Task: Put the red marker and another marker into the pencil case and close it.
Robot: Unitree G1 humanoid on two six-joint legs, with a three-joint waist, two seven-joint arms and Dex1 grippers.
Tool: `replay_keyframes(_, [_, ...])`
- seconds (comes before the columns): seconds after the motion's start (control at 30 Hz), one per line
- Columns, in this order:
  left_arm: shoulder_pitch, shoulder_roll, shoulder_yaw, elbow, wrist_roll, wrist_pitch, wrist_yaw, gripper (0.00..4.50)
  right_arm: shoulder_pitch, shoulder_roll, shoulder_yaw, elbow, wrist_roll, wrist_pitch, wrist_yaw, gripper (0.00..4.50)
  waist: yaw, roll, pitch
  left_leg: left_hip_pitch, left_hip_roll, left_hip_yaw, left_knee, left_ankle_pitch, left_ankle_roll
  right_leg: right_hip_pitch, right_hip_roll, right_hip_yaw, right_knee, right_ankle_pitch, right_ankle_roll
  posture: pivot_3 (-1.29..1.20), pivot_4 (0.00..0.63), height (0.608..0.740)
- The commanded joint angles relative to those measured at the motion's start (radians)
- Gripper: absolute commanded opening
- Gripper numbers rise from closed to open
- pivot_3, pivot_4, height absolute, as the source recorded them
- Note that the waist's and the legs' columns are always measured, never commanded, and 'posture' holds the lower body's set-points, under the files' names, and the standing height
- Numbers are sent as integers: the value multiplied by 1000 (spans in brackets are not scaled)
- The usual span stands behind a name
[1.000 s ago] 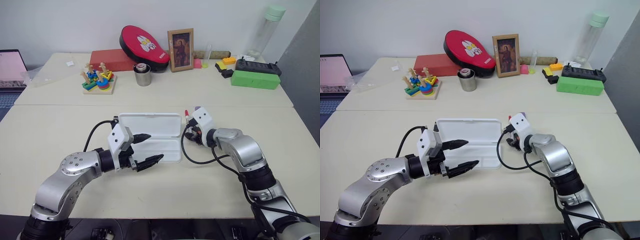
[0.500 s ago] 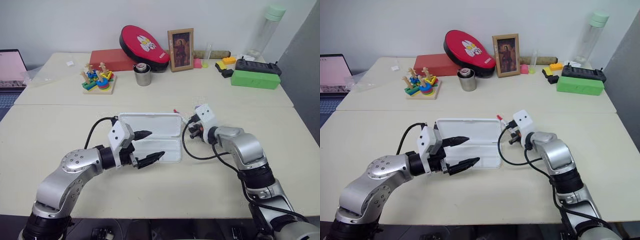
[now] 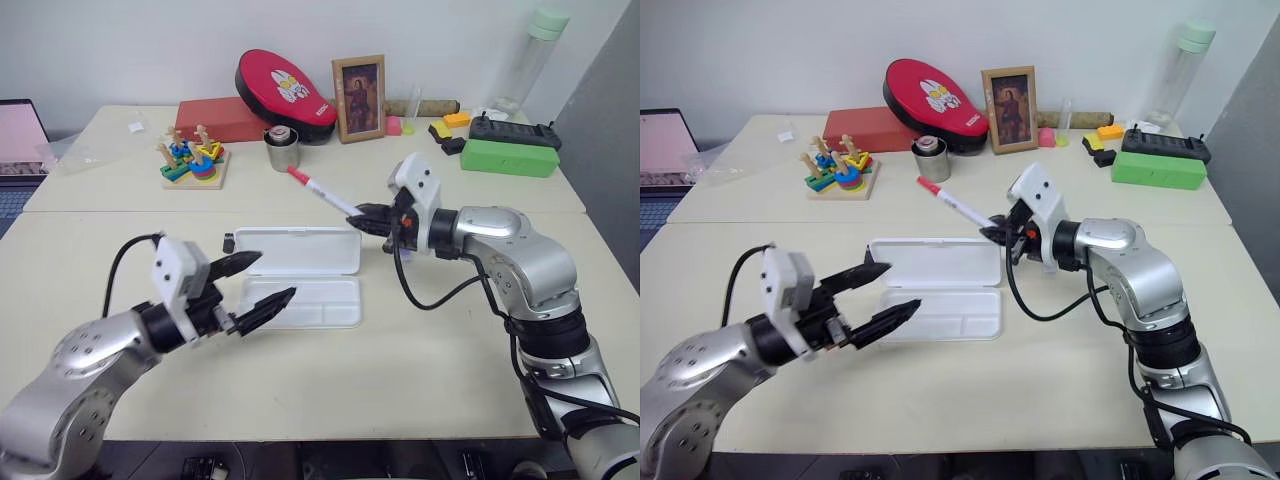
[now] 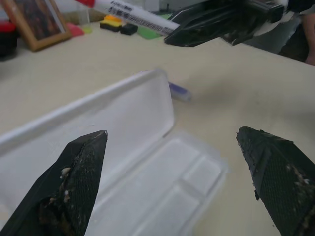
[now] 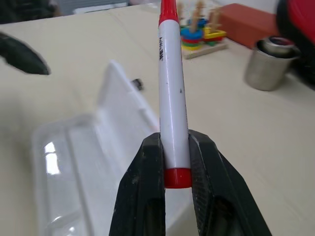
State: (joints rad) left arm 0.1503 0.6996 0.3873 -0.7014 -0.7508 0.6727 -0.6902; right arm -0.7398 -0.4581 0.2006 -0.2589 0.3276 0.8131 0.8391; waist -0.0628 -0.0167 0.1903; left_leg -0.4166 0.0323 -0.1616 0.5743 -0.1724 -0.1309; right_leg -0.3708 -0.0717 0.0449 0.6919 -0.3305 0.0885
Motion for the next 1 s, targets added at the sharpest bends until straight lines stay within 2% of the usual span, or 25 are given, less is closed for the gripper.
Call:
replay_keyframes(0.03, [160,8,85,-34,53,-53,-34,4500,-11,-14,144,-17,-70,-90,47,332,-5,0,0,0,0,0,0,0,0,0,0,0,0,0,0,0,150,740])
replay_keyframes(0.17, [236,-11,138,-34,53,-84,-31,4500,11,-6,291,23,-170,-206,63,332,1,0,0,0,0,0,0,0,0,0,0,0,-1,0,0,0,150,740])
replay_keyframes(0.3, [252,-12,142,-40,53,-98,-24,4500,11,18,371,112,-261,-302,56,332,11,-1,0,0,0,0,0,0,0,1,0,0,-4,0,0,0,150,740])
replay_keyframes(0.77, [230,-12,104,-49,54,-97,0,4500,-40,65,366,320,-352,-472,113,332,6,-1,0,0,0,0,0,0,0,1,0,0,-4,1,0,0,150,740])
replay_keyframes(0.83, [224,-10,101,-45,54,-98,-2,4500,-37,63,355,316,-351,-475,121,1037,6,-1,0,0,0,0,0,0,0,1,0,0,-4,1,0,0,150,740])
replay_keyframes(1.0, [211,-6,86,-49,52,-93,1,4500,-30,54,327,276,-332,-468,146,2116,6,-1,0,0,0,0,0,0,0,1,0,0,-4,1,0,0,150,740])
